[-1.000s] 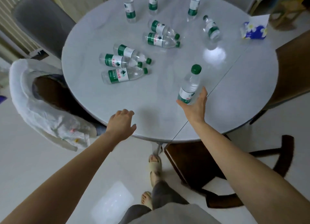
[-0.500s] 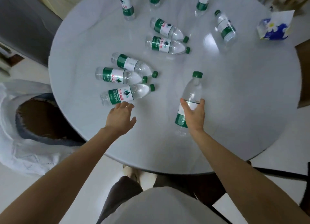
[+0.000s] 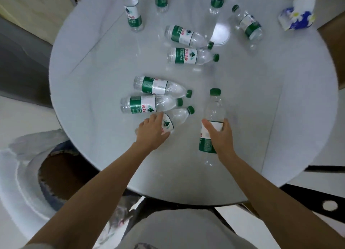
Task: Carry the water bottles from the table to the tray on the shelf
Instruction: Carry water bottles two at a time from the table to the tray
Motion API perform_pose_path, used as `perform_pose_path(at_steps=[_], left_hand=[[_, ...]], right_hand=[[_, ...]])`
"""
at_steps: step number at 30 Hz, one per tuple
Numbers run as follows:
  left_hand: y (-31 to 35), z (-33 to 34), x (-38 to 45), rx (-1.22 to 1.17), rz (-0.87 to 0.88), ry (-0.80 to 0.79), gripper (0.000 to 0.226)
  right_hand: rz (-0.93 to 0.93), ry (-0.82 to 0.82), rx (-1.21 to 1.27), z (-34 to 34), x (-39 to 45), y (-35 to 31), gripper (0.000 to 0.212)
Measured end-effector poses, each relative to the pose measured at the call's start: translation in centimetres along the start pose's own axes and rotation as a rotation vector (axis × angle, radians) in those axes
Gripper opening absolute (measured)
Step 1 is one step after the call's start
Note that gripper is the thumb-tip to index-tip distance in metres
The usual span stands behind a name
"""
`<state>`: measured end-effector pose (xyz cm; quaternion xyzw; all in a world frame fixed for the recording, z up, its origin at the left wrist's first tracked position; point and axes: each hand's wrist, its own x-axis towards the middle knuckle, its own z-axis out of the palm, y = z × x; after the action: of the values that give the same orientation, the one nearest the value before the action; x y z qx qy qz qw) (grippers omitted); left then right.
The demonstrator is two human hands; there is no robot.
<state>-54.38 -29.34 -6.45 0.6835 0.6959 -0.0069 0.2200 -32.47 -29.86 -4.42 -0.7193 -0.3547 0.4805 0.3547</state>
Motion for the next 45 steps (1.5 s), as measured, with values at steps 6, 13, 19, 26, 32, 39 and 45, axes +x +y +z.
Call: perform_pose_path(at_steps=[6,13,19,26,32,39,45], left_hand=[[0.4,1.6,2.5,0.121,0.064,-0.001,0.08],[-0.4,0.5,2.6,0.031,0.123,-0.043,0.078],[3.2,-0.7,-2.2,-0.43,0.003,-0.085,0.077],[11.6,1.2,-8.2,-0.77,0.177,-0.263,0.038],[20.8,7.2,-18.9,-0.654,0.385,-0.463,0.039],[30.8,18.2,-38.9,-0.519,0.568,-0.826,0.036],[38.0,26.7,-56.2,-0.313,0.816,-1.116,0.035]], right_hand=[[0.014,0.023,0.001,0.1,-1.1,0.4,0.042],[0.057,0.103,0.008,-1.3,-3.1,2.0,0.04],[0.062,0.178,0.1,-3.4,-5.9,3.6,0.034],[0.046,0.305,0.182,-8.8,-14.2,7.8,0.035],[0.093,0.567,0.341,-16.5,-26.6,15.8,0.036],[0.255,0.915,0.51,-25.8,-45.3,28.9,0.038],[0.363,1.309,0.639,-31.9,-60.0,38.5,0.035]])
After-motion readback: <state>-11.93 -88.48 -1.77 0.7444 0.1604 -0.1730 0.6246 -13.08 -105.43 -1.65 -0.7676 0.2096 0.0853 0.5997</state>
